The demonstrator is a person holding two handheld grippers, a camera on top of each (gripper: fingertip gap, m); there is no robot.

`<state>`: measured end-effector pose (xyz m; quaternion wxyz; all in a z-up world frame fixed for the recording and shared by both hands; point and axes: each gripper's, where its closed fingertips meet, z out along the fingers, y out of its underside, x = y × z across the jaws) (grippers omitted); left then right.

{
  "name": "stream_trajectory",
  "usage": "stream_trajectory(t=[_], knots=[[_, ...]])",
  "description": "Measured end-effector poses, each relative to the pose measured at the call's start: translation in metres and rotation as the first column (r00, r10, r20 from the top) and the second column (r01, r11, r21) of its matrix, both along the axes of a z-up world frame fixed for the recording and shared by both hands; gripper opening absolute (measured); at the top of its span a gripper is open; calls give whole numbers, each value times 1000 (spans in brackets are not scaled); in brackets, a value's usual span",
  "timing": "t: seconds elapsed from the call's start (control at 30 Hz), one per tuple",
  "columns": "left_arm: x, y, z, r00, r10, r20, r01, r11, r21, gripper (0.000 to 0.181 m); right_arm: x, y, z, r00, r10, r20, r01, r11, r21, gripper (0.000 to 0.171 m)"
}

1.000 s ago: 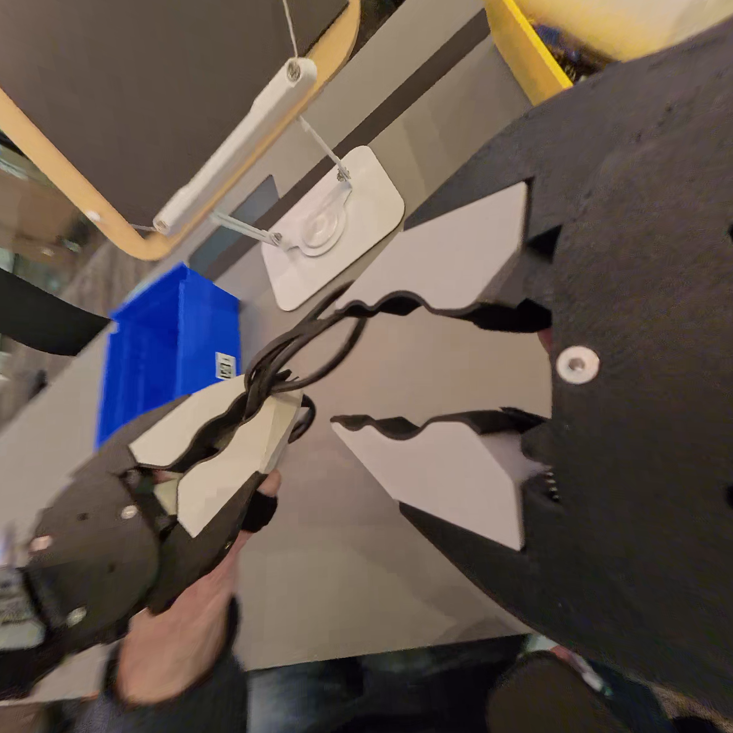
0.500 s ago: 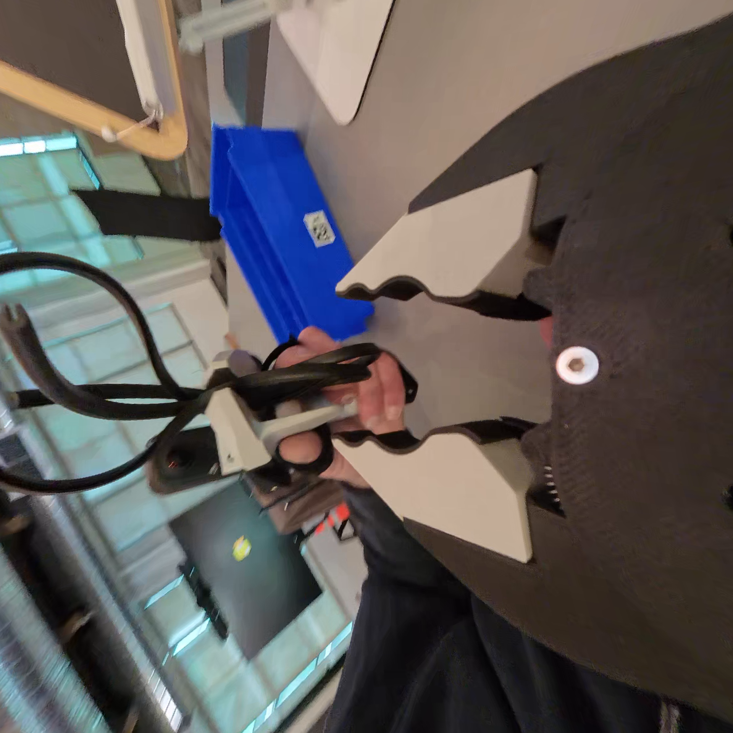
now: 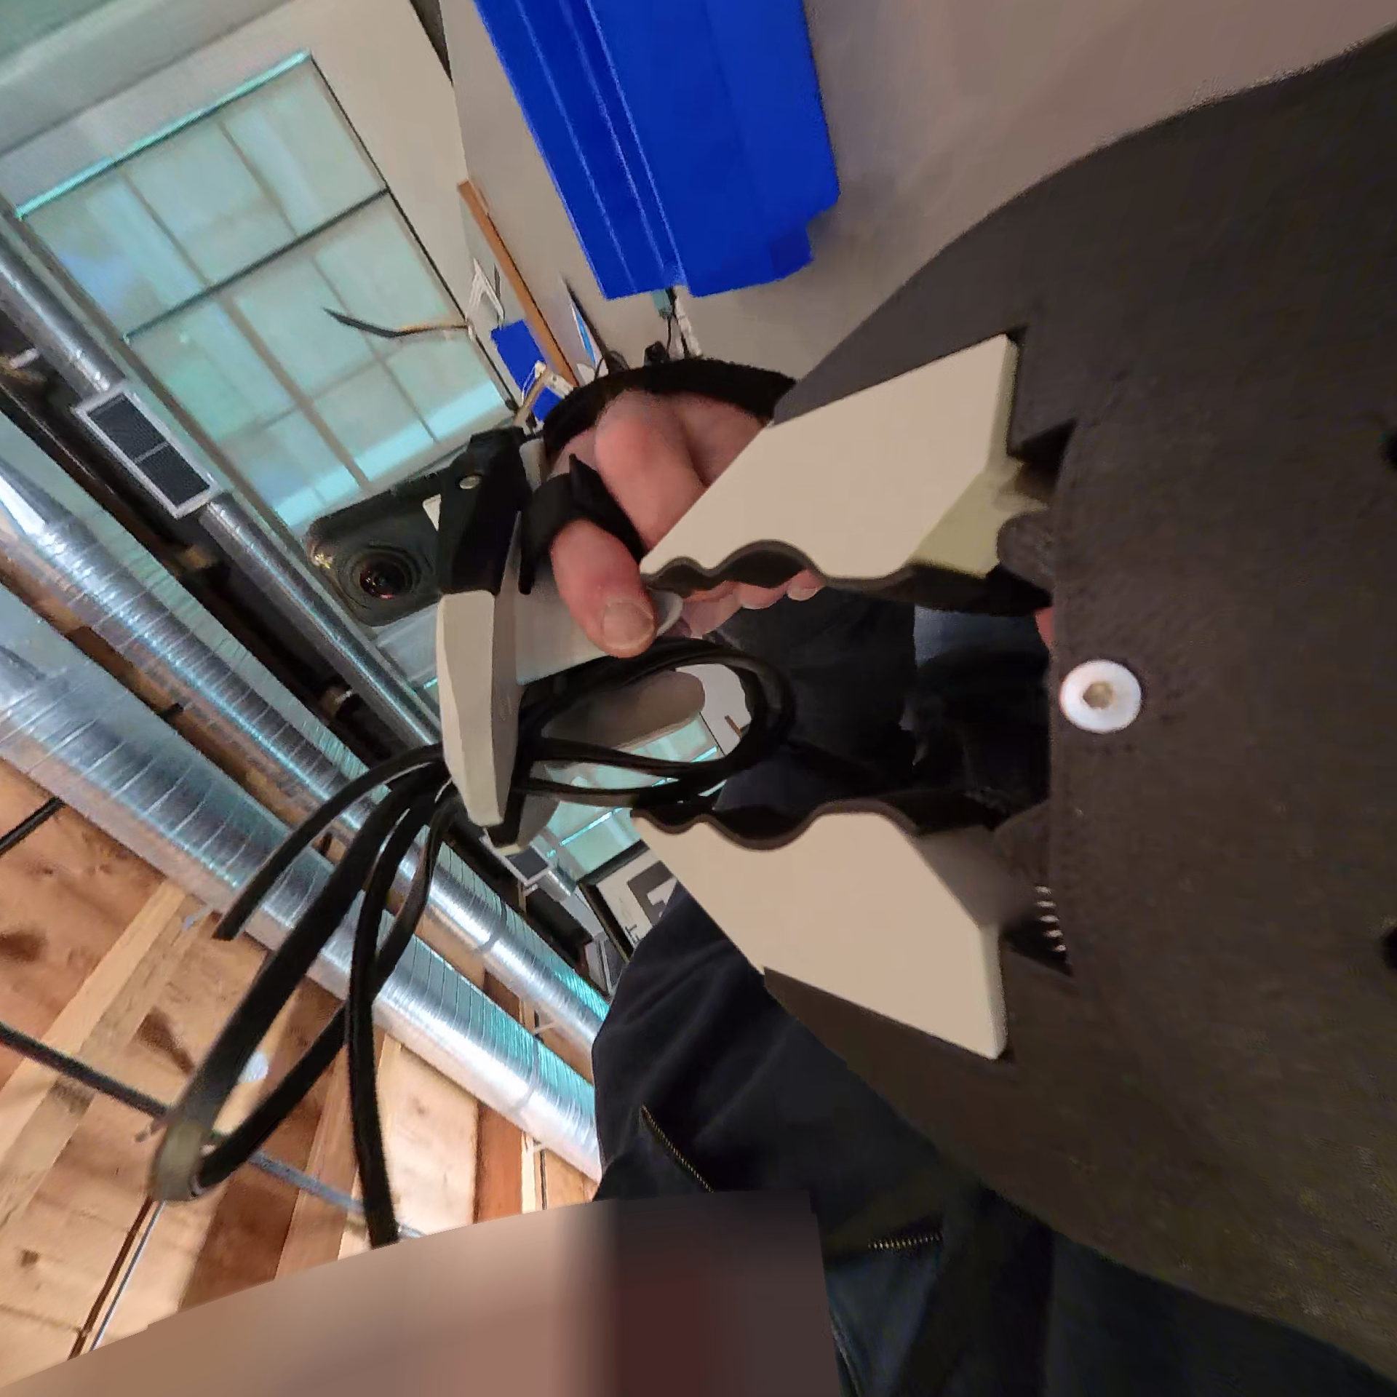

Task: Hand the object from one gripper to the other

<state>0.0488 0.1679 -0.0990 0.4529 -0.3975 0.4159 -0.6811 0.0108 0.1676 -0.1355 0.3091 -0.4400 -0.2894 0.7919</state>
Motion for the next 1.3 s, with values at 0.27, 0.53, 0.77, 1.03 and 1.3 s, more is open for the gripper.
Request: stream_trajectory(t=[0.27, 0.53, 0.77, 1.03, 1.3], knots=[[3, -11, 0, 998, -45, -37, 47, 996, 71, 7, -2, -10, 1, 994, 111, -3, -111, 994, -21, 58], [6, -15, 2, 997, -18, -71, 29, 988, 154, 8, 4, -15, -10, 993, 92, 69, -93, 996, 10, 49], [11, -22, 3, 992, -38, -122, 65, 971, 228, 8, -2, -24, -4, 986, 161, 38, -161, 987, 3, 42], [9, -22, 6, 993, -55, -106, 80, 967, 242, 8, -2, -27, -5, 993, 108, -41, -107, 994, 23, 8], [0, -27, 19, 993, -112, -38, 118, 963, 242, 8, 10, -25, 13, 971, 149, -189, -165, 984, -72, 34]])
